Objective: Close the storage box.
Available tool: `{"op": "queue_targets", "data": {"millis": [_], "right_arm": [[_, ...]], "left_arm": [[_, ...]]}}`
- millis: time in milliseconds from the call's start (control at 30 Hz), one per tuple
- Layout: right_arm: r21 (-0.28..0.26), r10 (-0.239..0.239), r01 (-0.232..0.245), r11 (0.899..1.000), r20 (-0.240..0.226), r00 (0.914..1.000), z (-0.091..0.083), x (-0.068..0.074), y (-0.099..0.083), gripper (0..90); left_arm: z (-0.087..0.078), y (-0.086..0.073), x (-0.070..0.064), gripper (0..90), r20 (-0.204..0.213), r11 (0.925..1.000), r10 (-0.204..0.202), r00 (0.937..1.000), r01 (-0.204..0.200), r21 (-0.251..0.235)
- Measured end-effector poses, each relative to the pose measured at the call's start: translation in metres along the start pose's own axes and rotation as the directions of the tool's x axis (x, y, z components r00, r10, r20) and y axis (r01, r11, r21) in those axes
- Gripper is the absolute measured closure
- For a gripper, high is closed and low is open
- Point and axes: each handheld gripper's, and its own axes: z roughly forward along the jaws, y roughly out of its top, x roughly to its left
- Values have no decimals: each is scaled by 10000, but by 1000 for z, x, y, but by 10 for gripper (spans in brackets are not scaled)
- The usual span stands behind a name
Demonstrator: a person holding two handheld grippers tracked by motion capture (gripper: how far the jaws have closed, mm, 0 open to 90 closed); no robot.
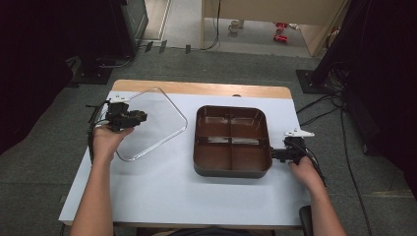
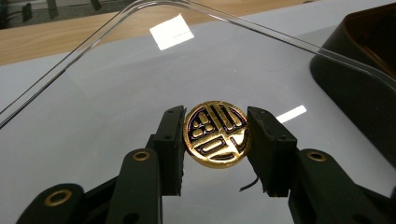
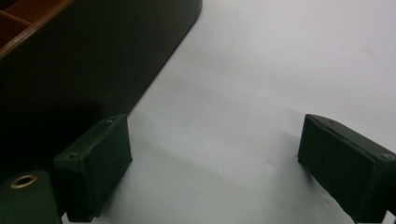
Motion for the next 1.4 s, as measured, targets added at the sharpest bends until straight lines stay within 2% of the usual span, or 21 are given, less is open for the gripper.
{"op": "queue_targets", "data": {"millis": [133, 367, 533, 667, 733, 800, 967, 1200, 1300, 1367, 1400], "right_arm": [[3, 1, -1, 10000, 3, 10000, 0, 0, 0, 90], [5, -3, 3, 10000, 2, 10000, 0, 0, 0, 90], [6, 2, -2, 10000, 3, 10000, 0, 0, 0, 90], [9, -11, 11, 10000, 10, 10000, 0, 0, 0, 90], [4, 0, 0, 10000, 6, 10000, 0, 0, 0, 90], [6, -19, 19, 10000, 3, 10000, 0, 0, 0, 90], [18, 6, -6, 10000, -2, 10000, 0, 0, 0, 90], [4, 3, -3, 10000, 5, 10000, 0, 0, 0, 90], [8, -5, 5, 10000, 5, 10000, 0, 0, 0, 90], [8, -4, 4, 10000, 5, 10000, 0, 0, 0, 91], [3, 6, -6, 10000, 6, 10000, 0, 0, 0, 90]], "left_arm": [[-6, 7, -7, 596, 17, 9998, 194, 9998, -194, -54], [-18, 18, -20, 597, 541, 9991, 384, 9978, -373, -223], [-26, 29, -36, 597, 775, 9958, 838, 9935, -807, -423], [-31, 38, -47, 596, 1361, 9927, 1148, 9840, -1085, -529], [-32, 44, -52, 597, 1448, 9904, 1332, 9805, -1263, -555], [-33, 53, -64, 597, 1430, 9846, 1731, 9745, -1677, -494], [-31, 65, -82, 597, 1689, 9775, 2096, 9631, -2018, -619], [-16, 72, -109, 597, 2043, 9667, 2560, 9448, -2513, -490], [-9, 73, -116, 597, 2158, 9658, 2593, 9414, -2547, -492], [-4, 74, -122, 597, 2212, 9624, 2714, 9367, -2665, -525], [0, 75, -125, 597, 2332, 9606, 2779, 9319, -2723, -565]]}}
